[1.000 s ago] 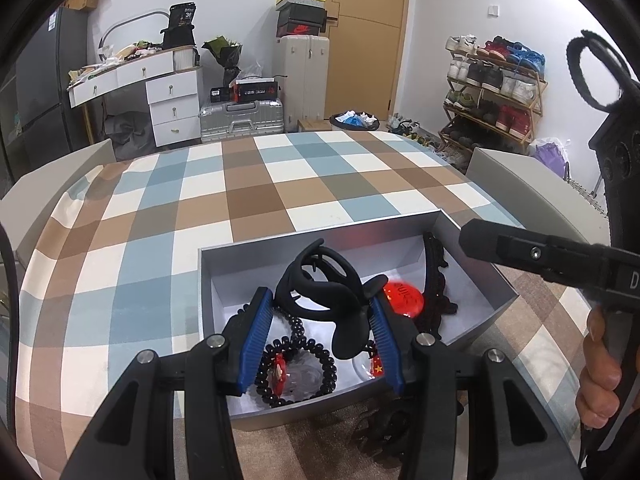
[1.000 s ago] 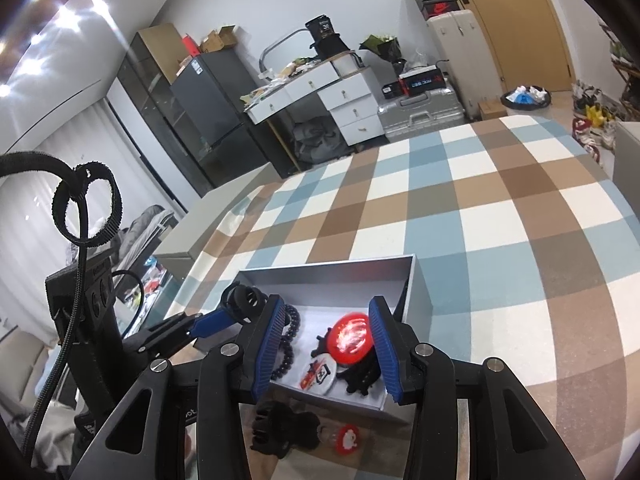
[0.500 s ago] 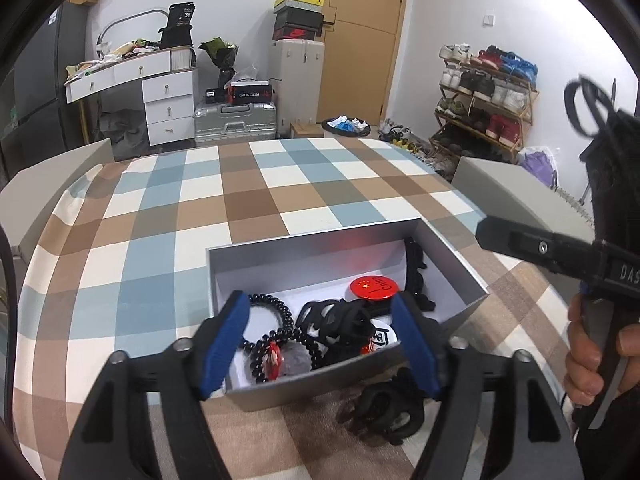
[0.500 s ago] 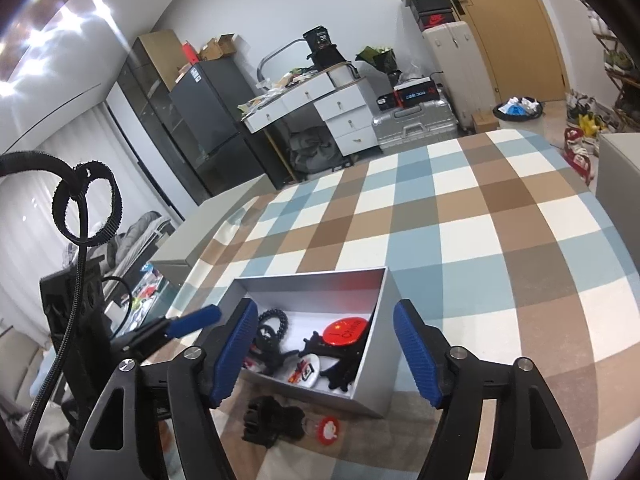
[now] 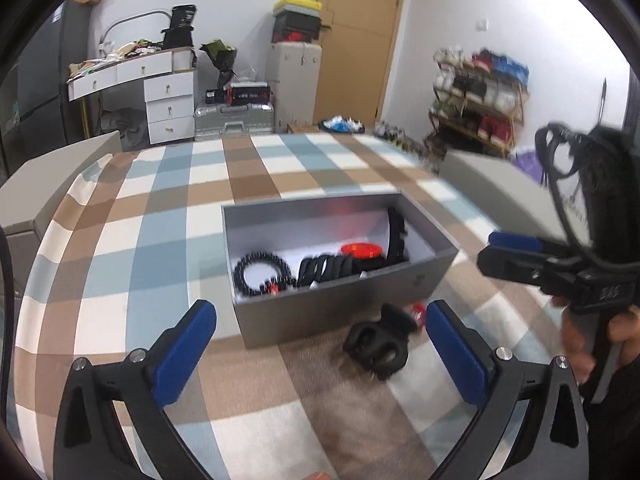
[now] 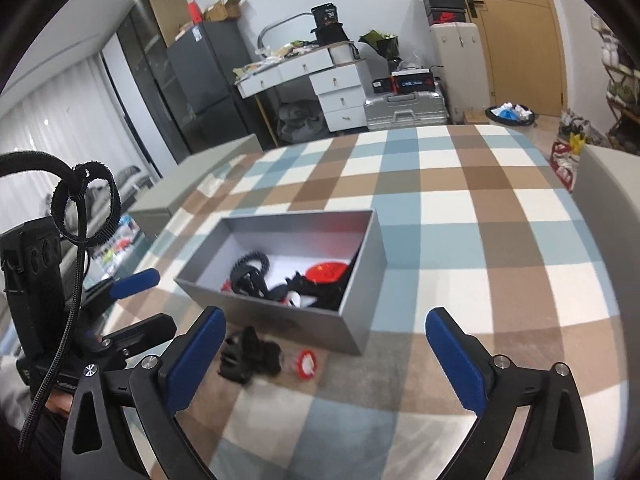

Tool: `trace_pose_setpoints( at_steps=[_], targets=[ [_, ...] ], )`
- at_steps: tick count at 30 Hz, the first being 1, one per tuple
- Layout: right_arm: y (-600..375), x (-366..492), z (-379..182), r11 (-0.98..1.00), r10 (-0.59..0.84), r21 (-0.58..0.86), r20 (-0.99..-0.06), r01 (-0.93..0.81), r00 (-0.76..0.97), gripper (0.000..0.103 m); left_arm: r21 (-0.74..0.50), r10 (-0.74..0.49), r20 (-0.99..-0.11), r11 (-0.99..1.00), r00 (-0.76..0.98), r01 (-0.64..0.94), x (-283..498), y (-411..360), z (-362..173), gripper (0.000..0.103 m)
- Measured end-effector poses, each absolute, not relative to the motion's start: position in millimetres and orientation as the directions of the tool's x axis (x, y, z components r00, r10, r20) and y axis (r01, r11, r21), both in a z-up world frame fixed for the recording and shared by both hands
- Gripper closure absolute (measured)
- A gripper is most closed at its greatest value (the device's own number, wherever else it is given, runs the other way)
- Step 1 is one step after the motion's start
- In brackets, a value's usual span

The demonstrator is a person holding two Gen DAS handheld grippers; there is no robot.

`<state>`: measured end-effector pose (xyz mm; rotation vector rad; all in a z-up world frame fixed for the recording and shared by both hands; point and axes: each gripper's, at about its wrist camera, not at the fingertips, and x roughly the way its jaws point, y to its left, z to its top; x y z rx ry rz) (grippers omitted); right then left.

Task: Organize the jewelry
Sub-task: 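Grasp the clear ring with red base using the right gripper while the left gripper approaches the black holder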

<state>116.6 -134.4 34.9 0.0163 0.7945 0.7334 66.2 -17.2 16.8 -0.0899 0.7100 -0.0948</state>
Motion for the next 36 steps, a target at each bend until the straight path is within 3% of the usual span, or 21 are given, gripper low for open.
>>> trace_pose_setpoints(
  at_steps=[12,28,36],
  targets=[
    [-117.6,120.5,-2.2,0.765,0.514,0.2,-0.761,-0.612,0.395,0.002,-0.054,-0.087,-0.682,0.996,0.726,0.069,63.9,-10.3,8.1,0.001],
    [-95.3,117.1,-19.4,0.788,0.429,0.117,-0.808,-0.605,0.403,0.002,-0.085,-0.066,-0.698,0.996,0.713,0.009,65.8,11.0,4.9,0.001],
    [-70.1,105.5,-26.5,0.794,0.338,-0.017,-0.818,-0.608,0.466,0.002,-0.089,-0.071,-0.698,0.996,0.713,0.012,65.0,13.9,6.6,0.001]
  ],
)
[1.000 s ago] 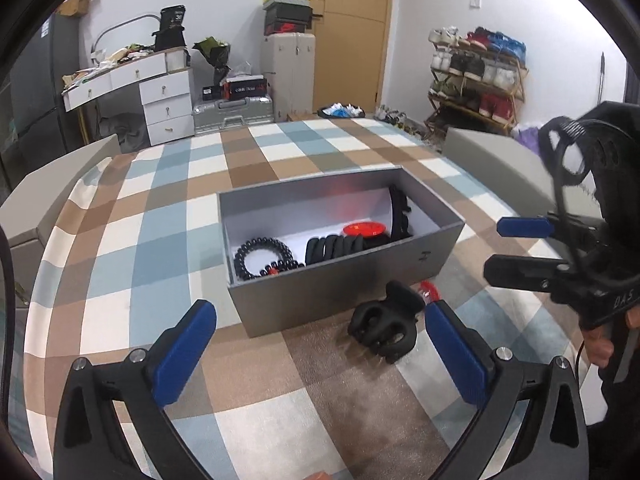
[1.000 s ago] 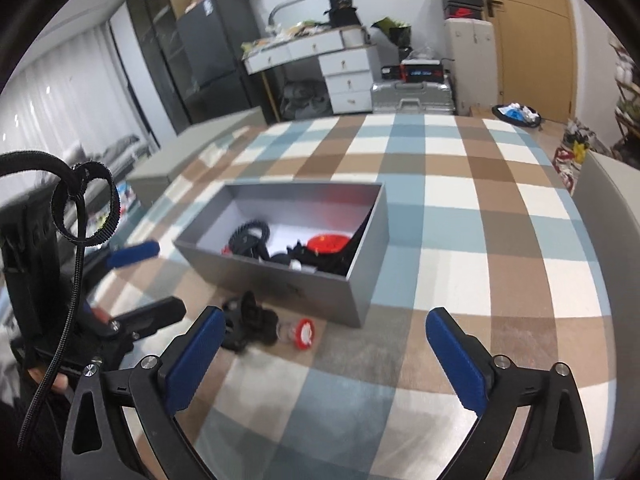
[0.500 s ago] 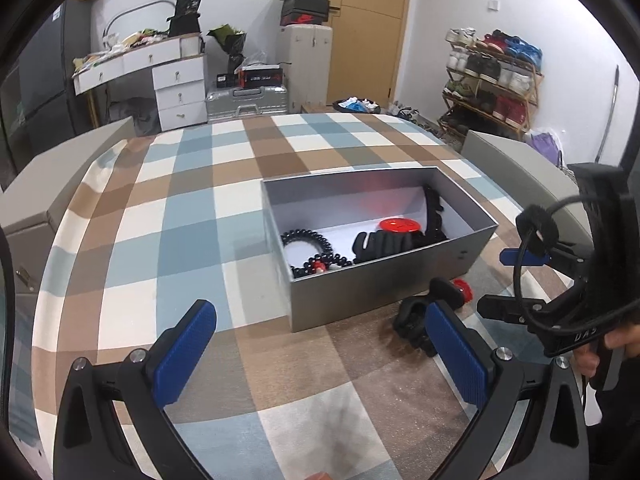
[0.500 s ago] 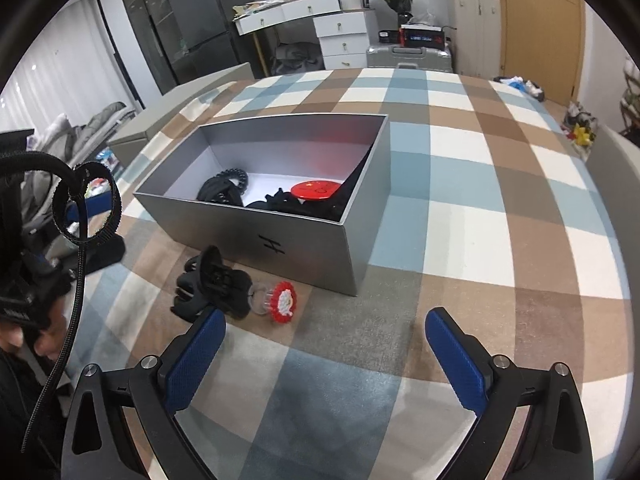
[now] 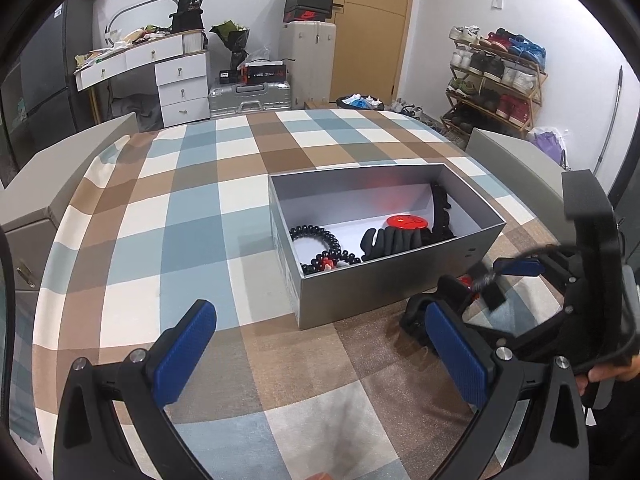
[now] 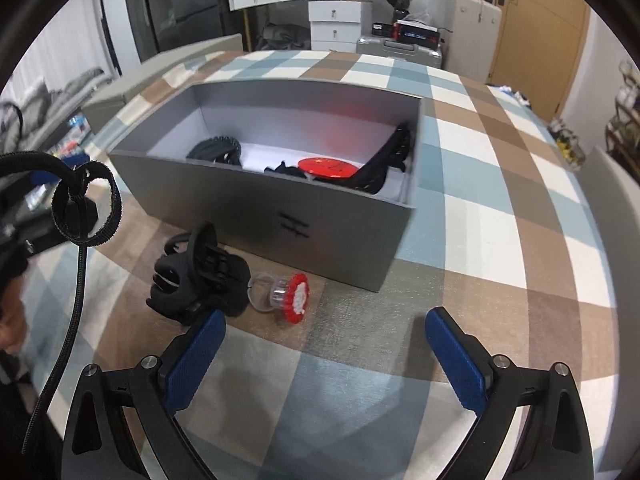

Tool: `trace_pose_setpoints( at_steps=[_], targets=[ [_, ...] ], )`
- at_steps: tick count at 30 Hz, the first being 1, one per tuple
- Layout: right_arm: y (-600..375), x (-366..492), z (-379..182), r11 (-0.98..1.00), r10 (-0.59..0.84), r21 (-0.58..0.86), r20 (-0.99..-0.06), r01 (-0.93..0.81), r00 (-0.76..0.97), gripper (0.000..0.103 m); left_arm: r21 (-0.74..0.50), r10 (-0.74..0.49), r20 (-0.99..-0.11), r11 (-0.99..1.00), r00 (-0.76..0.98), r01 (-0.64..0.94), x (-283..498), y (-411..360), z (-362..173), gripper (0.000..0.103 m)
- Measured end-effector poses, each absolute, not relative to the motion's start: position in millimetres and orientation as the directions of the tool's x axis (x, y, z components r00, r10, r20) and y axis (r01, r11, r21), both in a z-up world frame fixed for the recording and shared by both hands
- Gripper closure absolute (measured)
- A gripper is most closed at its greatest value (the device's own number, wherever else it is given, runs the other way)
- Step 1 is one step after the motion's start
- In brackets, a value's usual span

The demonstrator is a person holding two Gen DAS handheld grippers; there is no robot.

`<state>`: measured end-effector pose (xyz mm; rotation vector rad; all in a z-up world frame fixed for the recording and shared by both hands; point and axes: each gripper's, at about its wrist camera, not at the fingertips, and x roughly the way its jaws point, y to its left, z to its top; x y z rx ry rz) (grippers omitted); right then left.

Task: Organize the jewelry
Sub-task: 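Grasp the clear ring with red base using the right gripper while the left gripper approaches the black holder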

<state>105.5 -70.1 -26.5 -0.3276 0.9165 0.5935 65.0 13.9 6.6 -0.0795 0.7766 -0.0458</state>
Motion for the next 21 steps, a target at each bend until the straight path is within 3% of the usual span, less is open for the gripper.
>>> trace_pose_setpoints(
  at_steps=[16,21],
  targets=[
    [-80.9,115.5,-24.4,0.838,0.286,-0.051,-0.807,-0.543,0.517,0.004,-0.073,-0.065,-0.715,0.997,0.696,0.018,66.6,11.3,1.6,0.001],
    [-84.3,117.6,-22.0,0.841,0.31,-0.015,-0.805,-0.54,0.506,0.023,-0.066,-0.062,-0.72,0.998,0.691,0.021,66.9,11.0,0.3,0.001]
  ],
)
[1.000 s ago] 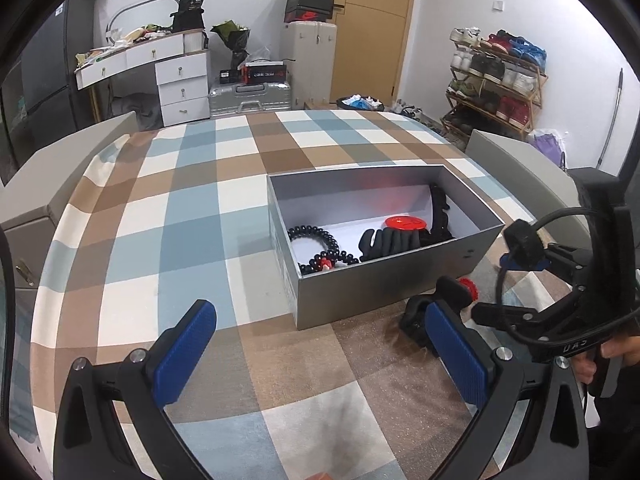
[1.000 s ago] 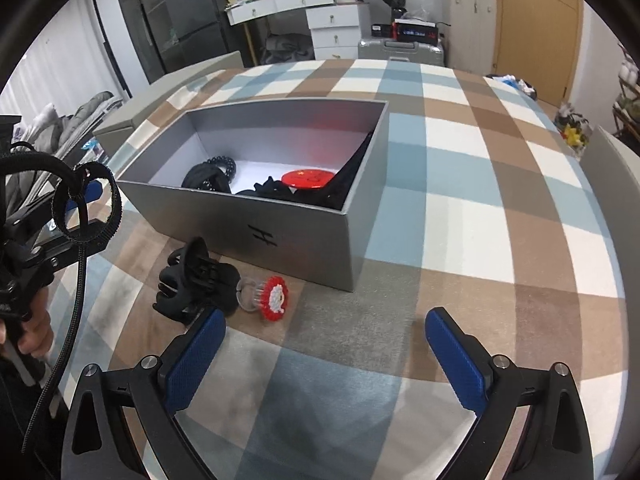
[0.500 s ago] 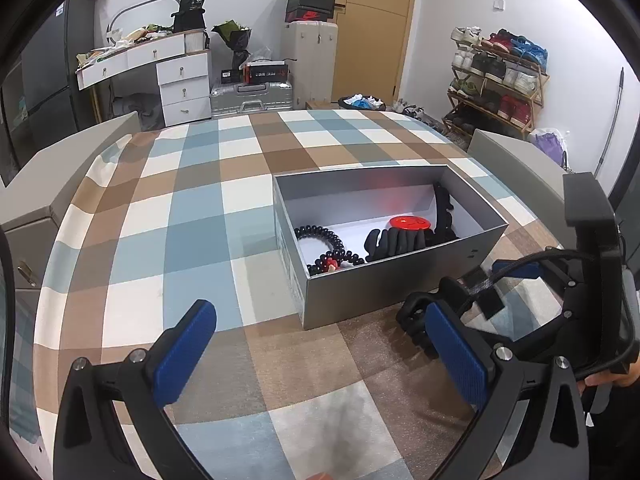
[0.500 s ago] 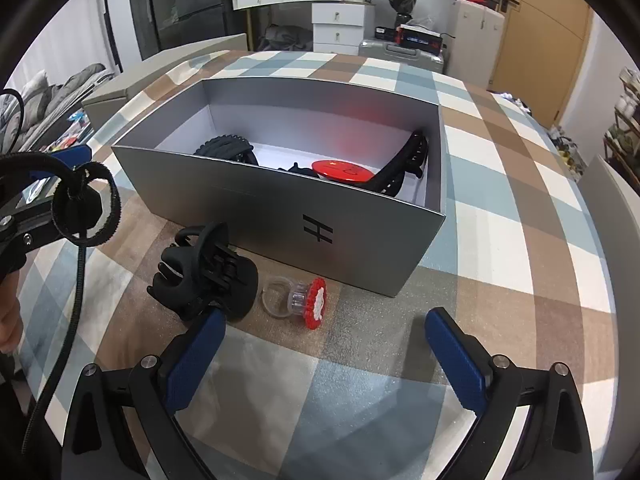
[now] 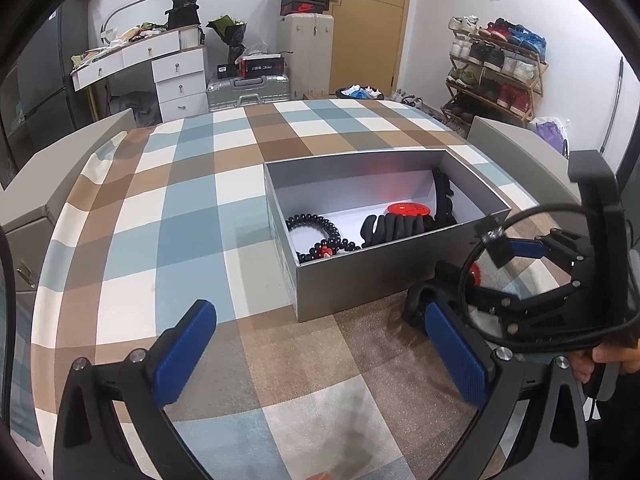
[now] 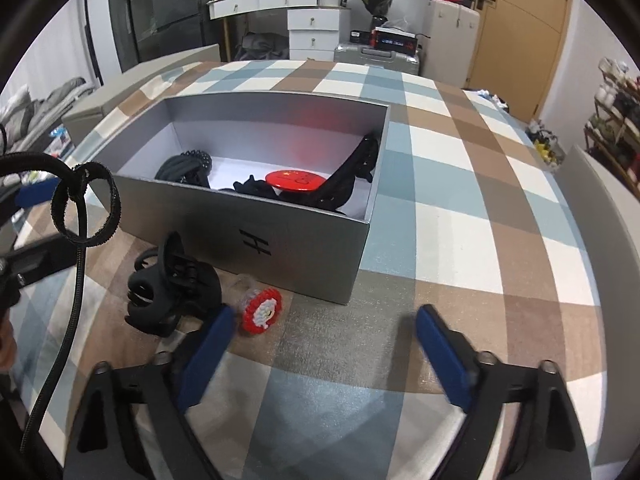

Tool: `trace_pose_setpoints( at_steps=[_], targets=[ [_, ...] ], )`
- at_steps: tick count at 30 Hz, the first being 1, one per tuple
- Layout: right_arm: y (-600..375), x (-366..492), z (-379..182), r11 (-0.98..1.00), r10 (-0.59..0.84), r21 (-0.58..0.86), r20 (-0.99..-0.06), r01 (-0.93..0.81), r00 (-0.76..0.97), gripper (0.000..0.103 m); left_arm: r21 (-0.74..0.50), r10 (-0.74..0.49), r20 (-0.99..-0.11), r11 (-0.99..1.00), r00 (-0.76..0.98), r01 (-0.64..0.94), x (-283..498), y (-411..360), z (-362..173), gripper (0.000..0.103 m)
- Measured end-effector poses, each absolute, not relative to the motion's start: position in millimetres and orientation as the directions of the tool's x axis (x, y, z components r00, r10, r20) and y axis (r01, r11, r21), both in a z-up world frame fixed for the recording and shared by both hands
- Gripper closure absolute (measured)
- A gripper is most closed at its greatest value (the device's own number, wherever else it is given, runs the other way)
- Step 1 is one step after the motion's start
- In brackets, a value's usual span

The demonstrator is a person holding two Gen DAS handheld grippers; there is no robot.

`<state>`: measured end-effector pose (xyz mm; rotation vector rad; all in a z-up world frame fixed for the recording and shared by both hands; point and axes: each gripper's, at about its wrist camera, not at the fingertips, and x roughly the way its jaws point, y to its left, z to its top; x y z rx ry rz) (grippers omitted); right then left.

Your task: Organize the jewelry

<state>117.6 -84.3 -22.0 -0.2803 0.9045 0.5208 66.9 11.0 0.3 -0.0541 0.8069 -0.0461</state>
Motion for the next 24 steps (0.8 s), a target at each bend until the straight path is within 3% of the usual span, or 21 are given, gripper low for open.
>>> trace_pose_setpoints(
  at_steps=[7,10,12,24],
  targets=[
    [-84.1,114.8,-18.3,0.817,0.334,-0.011,-0.805,-0.576,0.489,0.049,-0.064,-0.063,-0.719,0.998,0.692,0.024,65.8,10.3,0.9,0.001],
    [-83.4,111.9,-16.2,0.799,0.358,0.005,-0.808,-0.601,0.469,0.065,-0.064,-0.065,-0.722,0.998,0.689,0.027,66.3,9.4,0.2,0.001],
    [-83.2,110.1,-15.4,0.787,0.369,0.013,-0.811,-0.616,0.454,0.083,-0.063,-0.066,-0.721,0.998,0.69,0.03,66.1,8.8,0.6,0.001],
    [-108.4,102.6,25.1,0.758,0.49,0.087,-0.73,-0.646,0.477,0.084,-0.083,-0.137,-0.725,0.99,0.675,0.112,62.6,-5.5,-0.8,0.001]
  ],
)
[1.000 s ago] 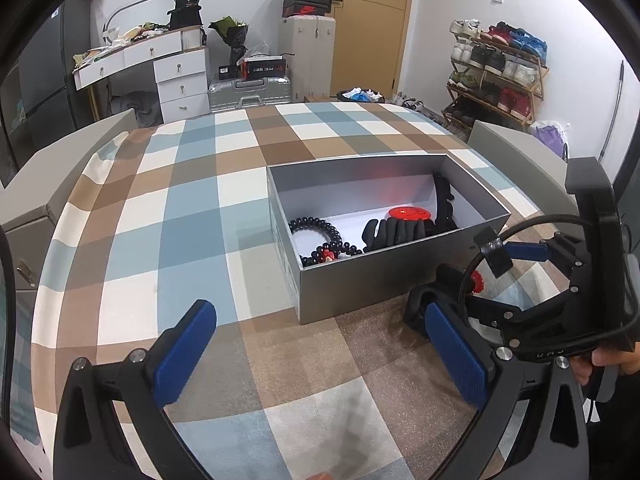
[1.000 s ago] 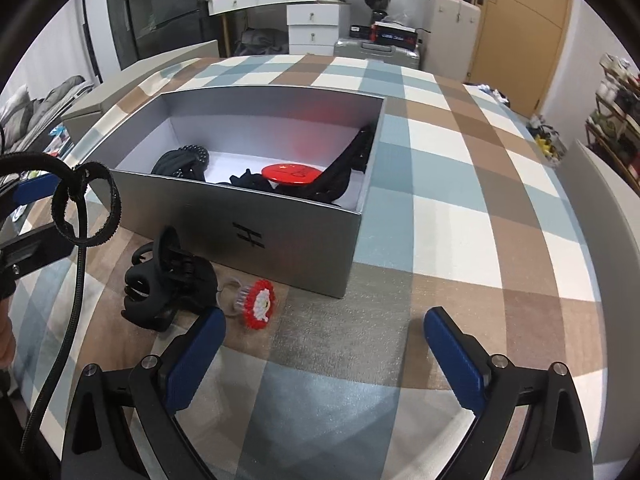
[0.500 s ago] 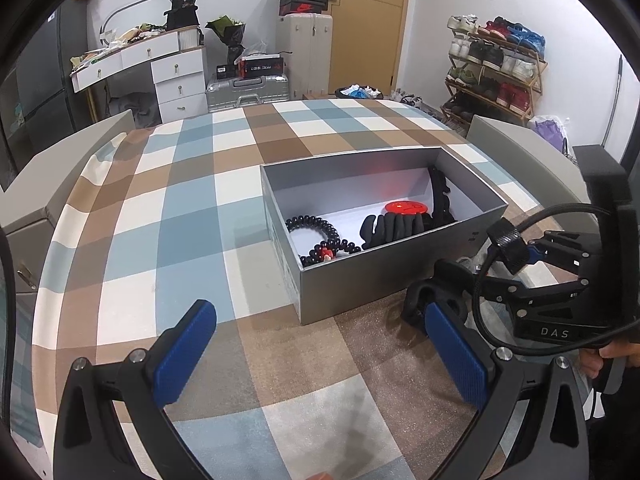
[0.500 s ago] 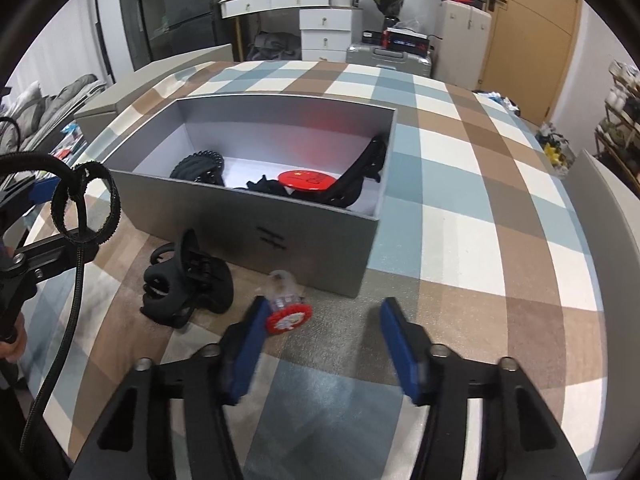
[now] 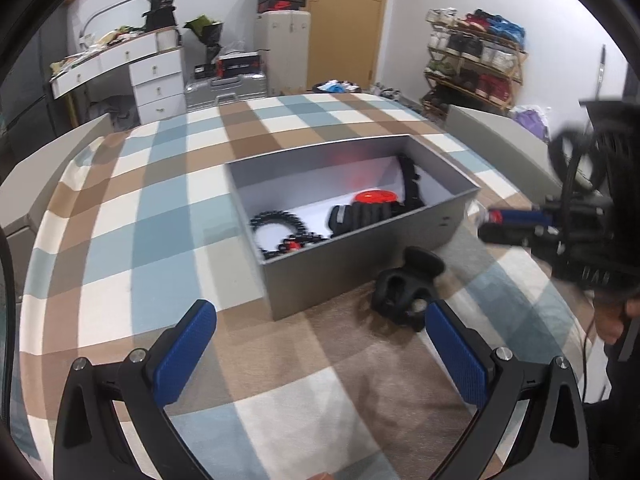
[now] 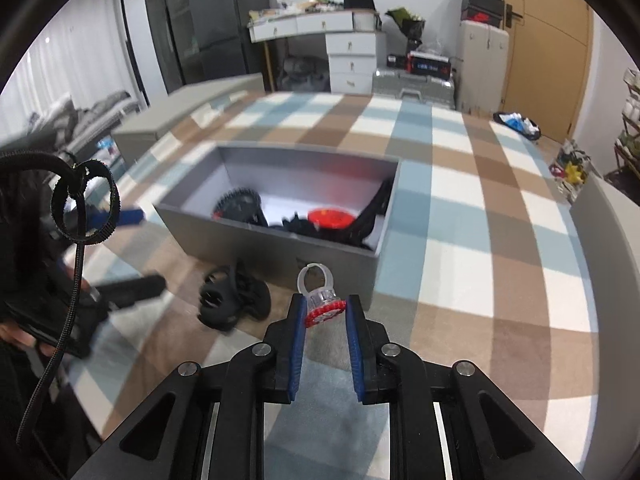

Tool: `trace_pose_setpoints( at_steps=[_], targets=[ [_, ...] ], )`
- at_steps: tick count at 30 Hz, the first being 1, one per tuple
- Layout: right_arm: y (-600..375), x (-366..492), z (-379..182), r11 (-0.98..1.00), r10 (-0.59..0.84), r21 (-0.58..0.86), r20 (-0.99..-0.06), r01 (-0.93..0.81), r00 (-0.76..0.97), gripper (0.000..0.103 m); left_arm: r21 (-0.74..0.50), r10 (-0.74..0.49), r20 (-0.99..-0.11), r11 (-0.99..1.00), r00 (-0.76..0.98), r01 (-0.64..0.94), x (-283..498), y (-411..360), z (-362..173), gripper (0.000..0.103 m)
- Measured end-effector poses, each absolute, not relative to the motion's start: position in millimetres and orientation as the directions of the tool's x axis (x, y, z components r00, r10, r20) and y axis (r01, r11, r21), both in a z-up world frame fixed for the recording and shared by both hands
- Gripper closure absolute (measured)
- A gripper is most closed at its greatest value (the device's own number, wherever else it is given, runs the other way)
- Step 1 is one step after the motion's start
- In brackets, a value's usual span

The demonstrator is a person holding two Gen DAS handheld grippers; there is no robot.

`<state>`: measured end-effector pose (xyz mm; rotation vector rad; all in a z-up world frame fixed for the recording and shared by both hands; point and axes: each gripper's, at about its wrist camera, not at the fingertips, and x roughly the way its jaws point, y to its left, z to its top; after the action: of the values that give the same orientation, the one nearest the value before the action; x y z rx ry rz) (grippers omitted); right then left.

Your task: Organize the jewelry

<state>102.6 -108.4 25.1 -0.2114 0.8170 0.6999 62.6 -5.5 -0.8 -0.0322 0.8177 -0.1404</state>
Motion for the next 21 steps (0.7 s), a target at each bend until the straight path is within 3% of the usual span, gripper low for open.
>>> trace_pose_setpoints(
  at_steps=[11,15,19,21],
  targets=[
    [-119.4,107.5,37.8,0.763,0.525,0.13,-0.697,-0.633,0.489,0.084,-0.107,-0.233,-0.733,0.967,0.639,0.229,61.5,-32.7,-7.6,0.002],
    [-117.1,105.8,36.3,0.757,0.527,0.127,-0.7,-0.641,0.482,0.084,-0.116,-0.262,-0.739,0.957,0.621,0.265,63.7,-43.6,-11.4,0.02],
    [-115.2,104.3,36.4,0.75,0.533,0.129,-0.7,-0.649,0.476,0.084,-0.117,-0.262,-0.749,0.956,0.609,0.268,69.7,-52.1,-19.0,0.02],
    [-115.4,104.0,36.0,0.751,0.53,0.126,-0.701,-0.649,0.478,0.084,-0.118,-0.254,-0.763,0.959,0.594,0.258,73.4,-53.9,-21.9,0.034]
  ],
)
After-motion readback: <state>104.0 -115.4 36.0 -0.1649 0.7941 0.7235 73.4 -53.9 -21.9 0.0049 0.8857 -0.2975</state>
